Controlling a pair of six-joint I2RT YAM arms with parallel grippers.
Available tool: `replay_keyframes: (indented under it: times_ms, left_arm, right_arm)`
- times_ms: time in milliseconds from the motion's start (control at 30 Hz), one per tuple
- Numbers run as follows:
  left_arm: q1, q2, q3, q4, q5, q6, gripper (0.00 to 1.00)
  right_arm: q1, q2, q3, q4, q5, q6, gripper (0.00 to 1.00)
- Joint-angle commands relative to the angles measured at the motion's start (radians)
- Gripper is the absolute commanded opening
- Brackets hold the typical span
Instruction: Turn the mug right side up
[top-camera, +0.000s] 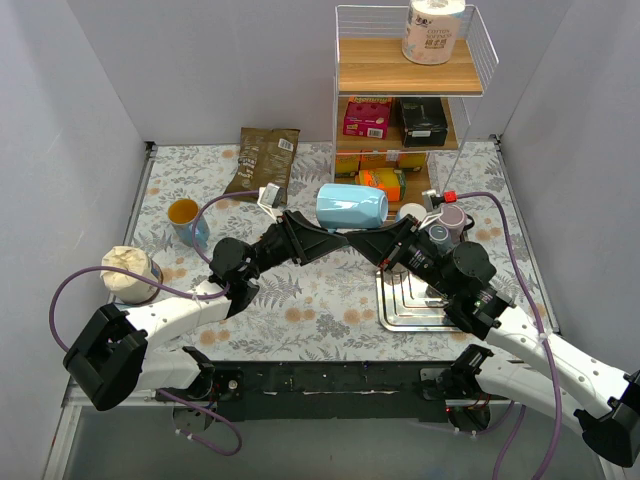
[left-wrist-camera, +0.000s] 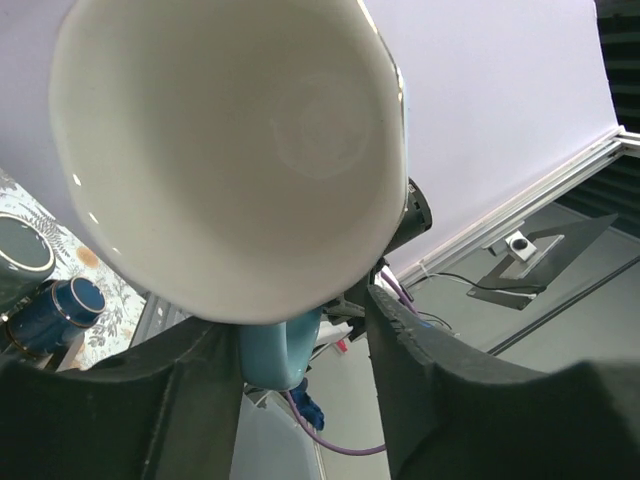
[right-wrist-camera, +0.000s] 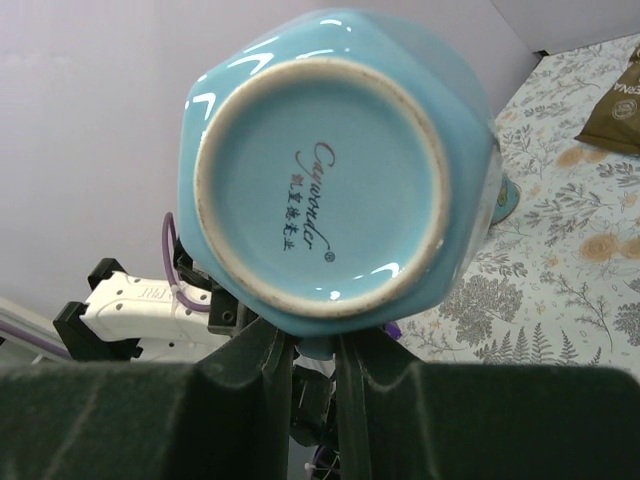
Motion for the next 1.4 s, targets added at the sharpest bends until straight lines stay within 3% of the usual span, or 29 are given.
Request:
replay_keyframes:
  times_ms: [0, 133, 167, 267, 467, 733, 1067, 1267, 1367]
  left_arm:
    - [-0.009, -0.018, 0.0, 0.08, -0.004, -0.018, 0.44]
    - [-0.009, -0.031, -0.016, 0.098, 0.018, -0.008, 0.35]
    - [-0.009, -0.034, -0.02, 0.1, 0.03, -0.001, 0.26]
    - [-0.009, -0.04, -0.024, 0.091, 0.038, 0.011, 0.14]
    - [-0.009, -0.041, -0.027, 0.074, 0.038, 0.02, 0.06]
    - [-0.009, -0.078, -0.048, 0.043, 0.064, 0.074, 0.26]
    - [-0.009, -0.104, -0.044, -0.003, 0.08, 0.12, 0.28]
    - [-0.011, -0.126, -0.036, -0.077, 0.099, 0.174, 0.49]
    - [-0.009, -0.136, -0.045, -0.078, 0.094, 0.183, 0.5]
  right_arm:
    - [0.003, -0.05, 0.004, 0.182, 0.02, -0.023, 0.01]
    - [0.003, -0.052, 0.005, 0.174, 0.019, -0.021, 0.01]
    - [0.003, -0.052, 0.008, 0.171, 0.019, -0.021, 0.01]
    - [0.003, -0.055, 0.01, 0.167, 0.011, -0.021, 0.01]
    - [0.003, -0.058, 0.008, 0.15, 0.011, -0.024, 0.01]
    - [0.003, -0.07, 0.02, 0.133, 0.009, -0.026, 0.01]
    - [0.003, -0.076, 0.022, 0.119, 0.0, -0.017, 0.01]
    - [0.003, -0.079, 0.045, 0.082, -0.004, -0.02, 0.01]
    - [0.003, -0.081, 0.051, 0.078, -0.014, -0.024, 0.01]
